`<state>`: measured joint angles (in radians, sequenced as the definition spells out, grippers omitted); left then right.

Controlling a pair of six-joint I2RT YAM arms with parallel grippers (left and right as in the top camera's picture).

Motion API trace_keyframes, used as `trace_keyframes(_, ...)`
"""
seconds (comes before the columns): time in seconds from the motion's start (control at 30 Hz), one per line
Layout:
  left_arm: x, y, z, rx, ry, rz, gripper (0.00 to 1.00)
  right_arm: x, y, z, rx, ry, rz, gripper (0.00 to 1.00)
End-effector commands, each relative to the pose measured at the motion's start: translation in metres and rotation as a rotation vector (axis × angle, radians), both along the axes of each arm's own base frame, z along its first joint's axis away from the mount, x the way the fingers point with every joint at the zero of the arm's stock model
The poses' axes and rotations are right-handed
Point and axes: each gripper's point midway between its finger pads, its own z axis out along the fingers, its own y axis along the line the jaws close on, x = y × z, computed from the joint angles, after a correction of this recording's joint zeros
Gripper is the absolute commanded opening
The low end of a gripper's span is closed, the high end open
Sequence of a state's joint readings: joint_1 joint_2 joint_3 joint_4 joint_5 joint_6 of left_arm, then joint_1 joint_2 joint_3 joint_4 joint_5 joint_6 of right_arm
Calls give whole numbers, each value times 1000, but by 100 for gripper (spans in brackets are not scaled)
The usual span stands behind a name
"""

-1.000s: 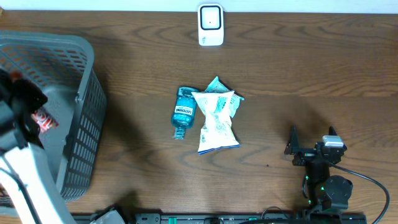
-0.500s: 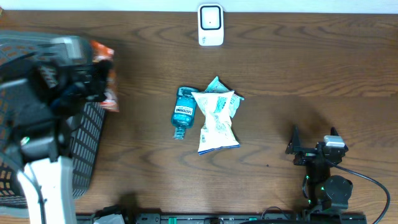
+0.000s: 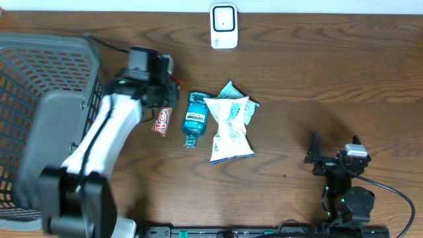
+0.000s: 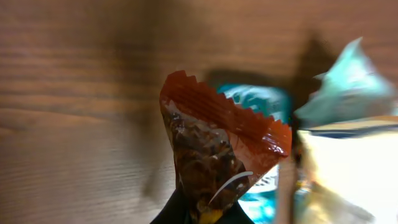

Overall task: Scan the item barcode
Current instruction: 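Carry the snack right and lower it beside the mouthwash, open left gripper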

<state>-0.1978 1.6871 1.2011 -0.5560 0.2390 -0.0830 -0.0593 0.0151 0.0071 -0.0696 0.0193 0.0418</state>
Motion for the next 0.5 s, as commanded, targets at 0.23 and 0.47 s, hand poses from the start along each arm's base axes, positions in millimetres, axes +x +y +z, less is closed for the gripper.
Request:
trace_keyframes(0.23, -4, -1, -72, 39, 177, 165, 82, 0, -1, 7, 7, -33, -10, 99)
trace_keyframes(0.47, 3, -3, -34, 9, 85, 163, 98, 0, -2, -1, 9, 1, -11, 99)
